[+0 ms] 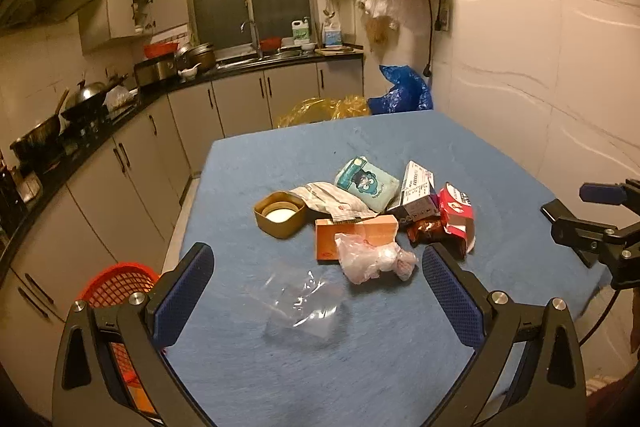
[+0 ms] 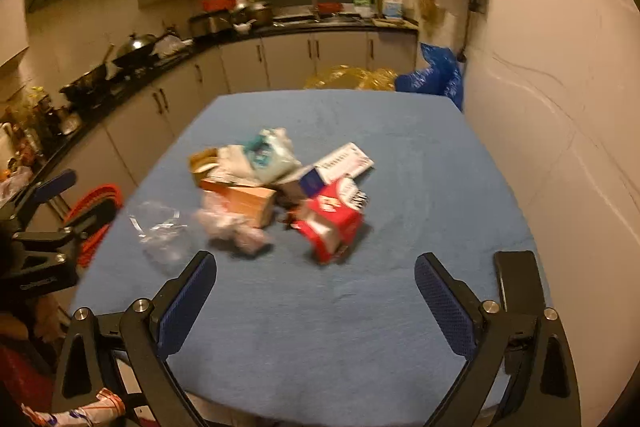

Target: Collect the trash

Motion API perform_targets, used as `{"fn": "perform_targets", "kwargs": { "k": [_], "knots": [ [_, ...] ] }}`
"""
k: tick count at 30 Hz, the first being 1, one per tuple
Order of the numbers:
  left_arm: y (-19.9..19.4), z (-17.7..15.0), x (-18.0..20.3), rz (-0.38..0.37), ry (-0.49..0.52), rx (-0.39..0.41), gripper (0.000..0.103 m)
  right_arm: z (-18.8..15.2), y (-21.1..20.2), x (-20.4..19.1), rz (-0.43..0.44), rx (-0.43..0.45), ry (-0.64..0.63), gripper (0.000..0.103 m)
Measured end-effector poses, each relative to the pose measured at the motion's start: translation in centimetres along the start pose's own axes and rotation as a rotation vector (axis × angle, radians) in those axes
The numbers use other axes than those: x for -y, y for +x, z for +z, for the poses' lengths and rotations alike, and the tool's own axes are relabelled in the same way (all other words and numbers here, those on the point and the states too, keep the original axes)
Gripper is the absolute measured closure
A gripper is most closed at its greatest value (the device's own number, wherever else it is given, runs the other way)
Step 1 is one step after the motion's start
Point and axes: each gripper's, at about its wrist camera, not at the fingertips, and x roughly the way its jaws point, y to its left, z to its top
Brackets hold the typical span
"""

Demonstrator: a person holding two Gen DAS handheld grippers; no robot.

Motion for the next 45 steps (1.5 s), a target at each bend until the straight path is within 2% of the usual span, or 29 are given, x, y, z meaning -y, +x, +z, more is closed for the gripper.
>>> {"fn": "perform_targets", "kwargs": {
  "k": [5, 10, 22, 45],
  "knots": [
    [-1.5, -0.1, -1.2, 0.002, -0.011, 0.011, 0.000, 0.3, -2.8, -2.1, -0.018, 0.064, -0.027, 0.003],
    [-1.6, -0.5, -2.1, 0.000, 0.000, -0.012, 0.000, 0.1, -2.5, -3.2, -0.018, 0.036, -0.020, 0.003],
    [-2.6, -0.5, -4.4, -0.009, -0.011, -0.021, 0.000, 0.2, -1.8, -6.1, 0.035, 0.040, -0.050, 0.003],
    [-2.1, -1.3, -5.2, -0.026, -0.037, -0.091, 0.000, -0.5, 0.1, -6.2, 0.038, -0.041, -0.043, 0.003]
  ]
}}
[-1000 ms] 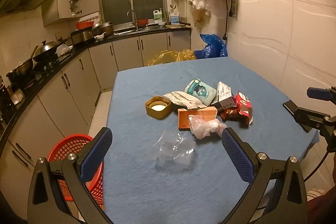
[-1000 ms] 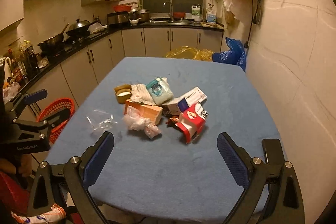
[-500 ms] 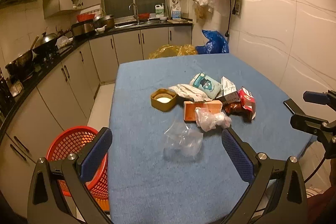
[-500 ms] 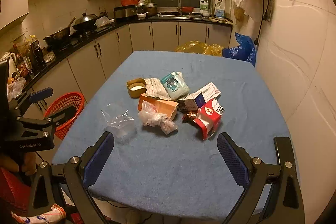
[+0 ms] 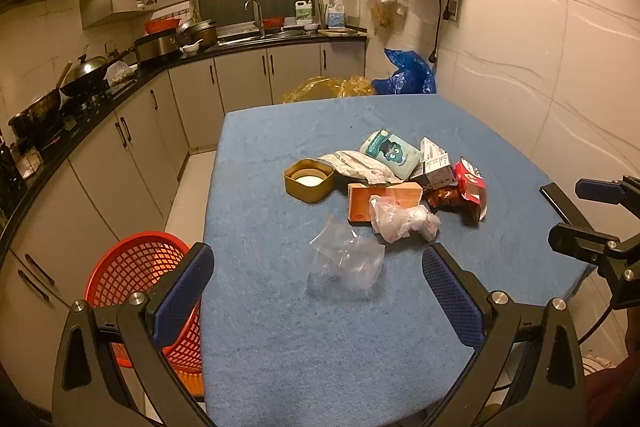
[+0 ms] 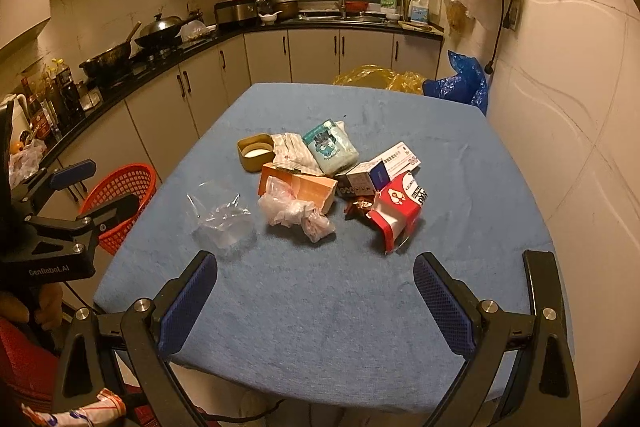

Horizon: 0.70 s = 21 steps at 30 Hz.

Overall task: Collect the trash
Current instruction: 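Move both tools toward the clear plastic cup and white plastic bag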

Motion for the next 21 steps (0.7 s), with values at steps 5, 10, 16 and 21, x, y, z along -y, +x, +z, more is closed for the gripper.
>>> {"fn": "perform_targets", "kwargs": {
  "k": [5, 10, 16, 21],
  "knots": [
    [0.2, -0.1, 0.1, 0.008, -0.012, -0.014, 0.000, 0.1, 0.7, 0.3, 0.023, -0.016, -0.012, 0.003],
    [0.3, -0.2, 0.1, 0.026, -0.025, -0.027, 0.000, 0.4, 1.5, 0.6, 0.049, -0.032, -0.029, 0.003],
    [0.1, -0.5, 0.2, 0.067, -0.048, -0.038, 0.000, 1.0, 2.6, 0.7, 0.095, -0.046, -0.056, 0.003],
    [-0.1, -0.7, -0.3, 0.111, -0.084, -0.050, 0.000, 1.7, 3.7, 0.5, 0.133, -0.054, -0.098, 0.003]
  ]
}}
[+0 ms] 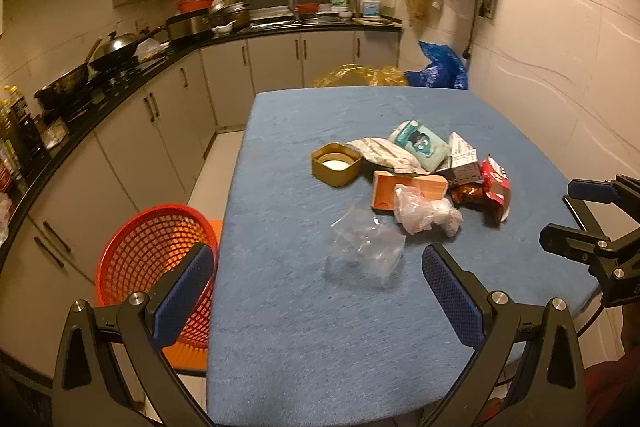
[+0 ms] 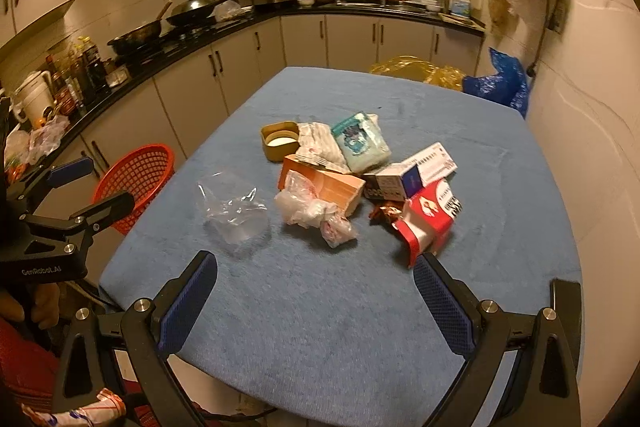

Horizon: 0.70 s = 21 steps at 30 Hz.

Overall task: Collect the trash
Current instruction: 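Move both tools toward the clear plastic cup and white plastic bag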

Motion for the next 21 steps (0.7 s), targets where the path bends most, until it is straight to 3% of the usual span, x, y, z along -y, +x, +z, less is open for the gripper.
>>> {"fn": "perform_targets", "kwargs": {
  "k": [21],
  "knots": [
    [1.8, 0.5, 1.7, 0.077, -0.062, -0.054, 0.000, 1.5, 3.9, 2.1, 0.112, -0.068, -0.109, 0.003]
  ]
}}
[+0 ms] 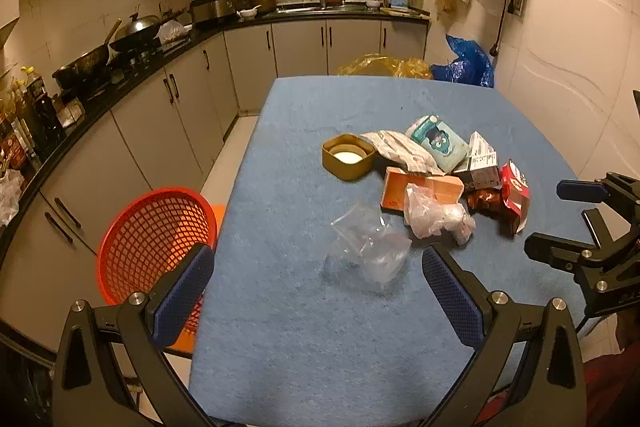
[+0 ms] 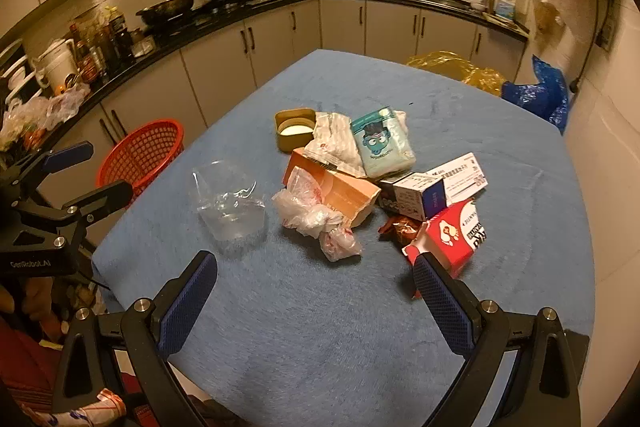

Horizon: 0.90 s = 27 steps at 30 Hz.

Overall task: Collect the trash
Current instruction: 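Move both tools toward the clear plastic cup and white plastic bag, then grasp the clear plastic cup with left tool while right tool grasps the white bag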

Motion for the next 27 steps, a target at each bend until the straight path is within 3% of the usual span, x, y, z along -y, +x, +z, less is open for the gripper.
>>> {"fn": "perform_targets", "kwargs": {
  "k": [10, 15, 18, 24, 27],
  "knots": [
    [1.1, -1.1, 1.0, 0.015, -0.044, -0.059, 0.000, -0.5, 2.0, 0.9, 0.058, -0.063, -0.052, 0.003],
    [2.5, -1.4, 1.3, -0.015, -0.078, -0.116, 0.000, -0.7, 3.5, 1.3, 0.116, -0.093, -0.103, 0.010],
    [4.0, -0.7, 0.8, -0.059, -0.154, -0.159, 0.000, -0.4, 5.0, 1.9, 0.135, -0.121, -0.126, 0.019],
    [6.9, 0.0, -1.0, -0.133, -0.346, -0.237, 0.000, 1.1, 8.9, 2.2, 0.153, -0.157, -0.204, 0.023],
    [7.7, -0.2, -1.4, -0.138, -0.386, -0.256, 0.000, 1.6, 11.1, 1.9, 0.171, -0.179, -0.235, 0.026]
  ]
}}
